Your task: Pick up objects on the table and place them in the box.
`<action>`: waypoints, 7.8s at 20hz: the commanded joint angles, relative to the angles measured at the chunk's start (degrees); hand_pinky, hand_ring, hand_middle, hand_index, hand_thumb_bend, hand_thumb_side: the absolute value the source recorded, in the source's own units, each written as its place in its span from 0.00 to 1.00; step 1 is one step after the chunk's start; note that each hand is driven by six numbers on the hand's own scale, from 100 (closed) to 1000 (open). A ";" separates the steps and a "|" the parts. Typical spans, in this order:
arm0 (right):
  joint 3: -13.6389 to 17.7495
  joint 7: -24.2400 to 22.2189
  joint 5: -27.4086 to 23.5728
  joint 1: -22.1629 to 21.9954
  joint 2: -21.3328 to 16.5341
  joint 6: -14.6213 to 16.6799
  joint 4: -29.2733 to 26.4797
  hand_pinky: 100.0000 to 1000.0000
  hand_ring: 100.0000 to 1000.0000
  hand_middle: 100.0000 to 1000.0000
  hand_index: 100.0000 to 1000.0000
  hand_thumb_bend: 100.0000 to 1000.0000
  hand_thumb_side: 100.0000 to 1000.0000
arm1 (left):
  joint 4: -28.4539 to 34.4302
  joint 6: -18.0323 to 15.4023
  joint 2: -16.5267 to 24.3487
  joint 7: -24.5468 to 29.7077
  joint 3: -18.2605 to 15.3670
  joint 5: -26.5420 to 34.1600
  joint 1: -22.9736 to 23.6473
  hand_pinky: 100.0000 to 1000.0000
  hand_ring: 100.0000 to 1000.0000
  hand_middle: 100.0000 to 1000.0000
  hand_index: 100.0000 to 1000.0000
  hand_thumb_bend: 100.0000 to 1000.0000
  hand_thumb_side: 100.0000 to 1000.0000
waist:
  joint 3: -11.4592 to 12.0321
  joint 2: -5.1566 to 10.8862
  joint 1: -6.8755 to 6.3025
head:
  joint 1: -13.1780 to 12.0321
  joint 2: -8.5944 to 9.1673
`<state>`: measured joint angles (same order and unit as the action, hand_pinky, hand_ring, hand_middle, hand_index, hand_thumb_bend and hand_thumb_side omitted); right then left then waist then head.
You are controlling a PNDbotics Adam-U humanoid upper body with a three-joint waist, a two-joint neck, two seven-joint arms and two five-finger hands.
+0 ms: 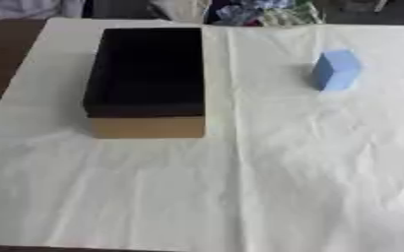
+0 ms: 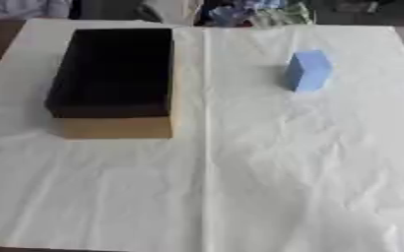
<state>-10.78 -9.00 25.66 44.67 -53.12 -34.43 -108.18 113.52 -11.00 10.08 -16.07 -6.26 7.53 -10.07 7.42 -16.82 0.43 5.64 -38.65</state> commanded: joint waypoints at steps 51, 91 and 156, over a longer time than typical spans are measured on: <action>-12.54 -42.97 23.44 12.45 0.56 23.32 28.09 1.00 1.00 1.00 1.00 0.46 0.00 | 1.07 0.97 0.94 1.87 0.52 -0.21 0.12 1.00 0.55 0.66 0.85 0.00 0.62 | 0.34 0.39 0.00 | 0.57 1.73; -10.65 -42.97 33.44 18.86 8.42 23.62 46.72 0.95 0.95 0.90 0.95 0.33 0.00 | 1.07 1.88 -0.90 3.38 0.72 -0.66 -0.03 1.00 0.55 0.66 0.85 0.00 0.62 | 1.29 -2.43 -0.58 | 2.00 3.42; -21.74 -35.12 32.26 25.71 30.95 0.22 20.01 0.72 0.70 0.45 0.50 0.00 0.00 | 1.07 2.66 -1.13 4.93 0.73 0.05 -1.09 1.00 0.56 0.66 0.85 0.00 0.62 | 3.05 -0.43 0.57 | 5.80 2.87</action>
<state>-32.68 -39.95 57.44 69.50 -22.01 -30.13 -88.24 113.52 -8.48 8.54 -11.15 -5.54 7.51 -10.66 10.34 -18.21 1.19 11.24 -36.14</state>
